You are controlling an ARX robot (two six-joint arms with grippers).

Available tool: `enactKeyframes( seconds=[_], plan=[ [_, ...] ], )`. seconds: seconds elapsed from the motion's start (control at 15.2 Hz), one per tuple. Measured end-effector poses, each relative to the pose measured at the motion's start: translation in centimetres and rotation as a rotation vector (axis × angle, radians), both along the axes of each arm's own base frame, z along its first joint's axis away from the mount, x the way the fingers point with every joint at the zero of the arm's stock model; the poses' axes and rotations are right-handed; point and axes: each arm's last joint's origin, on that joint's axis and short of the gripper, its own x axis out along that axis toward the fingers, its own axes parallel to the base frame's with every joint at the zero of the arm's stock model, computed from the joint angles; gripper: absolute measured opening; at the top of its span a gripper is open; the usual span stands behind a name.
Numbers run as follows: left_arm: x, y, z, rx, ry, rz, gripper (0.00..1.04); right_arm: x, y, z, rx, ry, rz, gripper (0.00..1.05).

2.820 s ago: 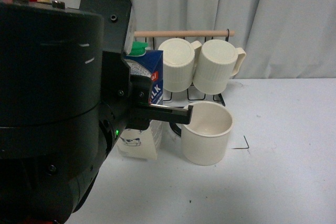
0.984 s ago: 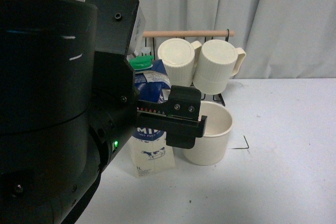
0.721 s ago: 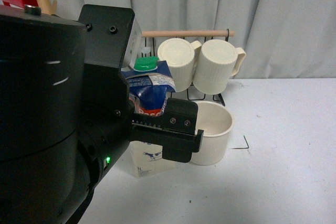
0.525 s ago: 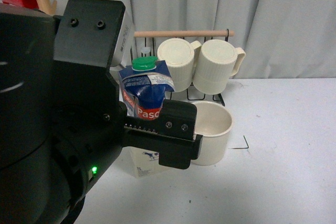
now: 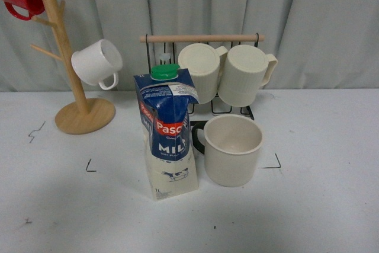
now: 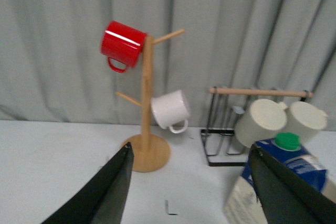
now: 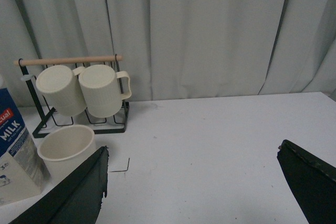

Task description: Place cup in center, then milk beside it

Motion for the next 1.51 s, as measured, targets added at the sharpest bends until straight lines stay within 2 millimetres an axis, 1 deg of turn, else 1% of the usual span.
enactKeyframes(
  seconds=[0.07, 0.2, 0.33, 0.39, 0.46, 0.59, 0.92, 1.11, 1.25, 1.38, 1.44, 1.51],
  plan=[
    [-0.2, 0.7, -0.9, 0.03, 0.013, 0.001, 0.53, 0.0, 0.0, 0.0, 0.0, -0.001, 0.001, 0.98],
    [-0.5, 1.5, -2.3, 0.055, 0.039, -0.008, 0.33, 0.0, 0.0, 0.0, 0.0, 0.0, 0.0, 0.98],
    [-0.8, 2.1, -2.5, 0.051, 0.025, -0.005, 0.14, 0.0, 0.0, 0.0, 0.0, 0.0, 0.0, 0.98],
    [-1.0, 2.4, -2.5, 0.047, 0.008, -0.001, 0.04, 0.0, 0.0, 0.0, 0.0, 0.0, 0.0, 0.98],
    [-1.1, 2.6, -2.8, 0.05, 0.013, -0.003, 0.02, 0.0, 0.0, 0.0, 0.0, -0.001, 0.0, 0.98],
    [-1.3, 2.9, -3.6, 0.054, 0.032, -0.006, 0.02, 0.0, 0.0, 0.0, 0.0, 0.0, 0.0, 0.98],
    [-1.4, 3.4, -3.8, 0.053, 0.025, -0.028, 0.02, 0.0, 0.0, 0.0, 0.0, 0.0, 0.0, 0.98],
    [-1.6, 4.3, -3.8, 0.052, 0.017, 0.023, 0.02, 0.0, 0.0, 0.0, 0.0, 0.0, 0.0, 0.98],
    [-1.8, 4.1, -4.3, 0.053, 0.023, -0.015, 0.02, 0.0, 0.0, 0.0, 0.0, 0.0, 0.0, 0.98],
    [-2.8, 4.2, -5.6, 0.053, 0.055, -0.009, 0.02, 0.0, 0.0, 0.0, 0.0, 0.0, 0.0, 0.98],
    [-2.9, 4.2, -4.8, 0.053, -0.002, -0.007, 0.02, 0.0, 0.0, 0.0, 0.0, 0.0, 0.002, 0.98],
    [-2.8, 4.2, -5.3, 0.054, 0.032, -0.009, 0.02, 0.0, 0.0, 0.0, 0.0, 0.0, 0.0, 0.98]
  ],
)
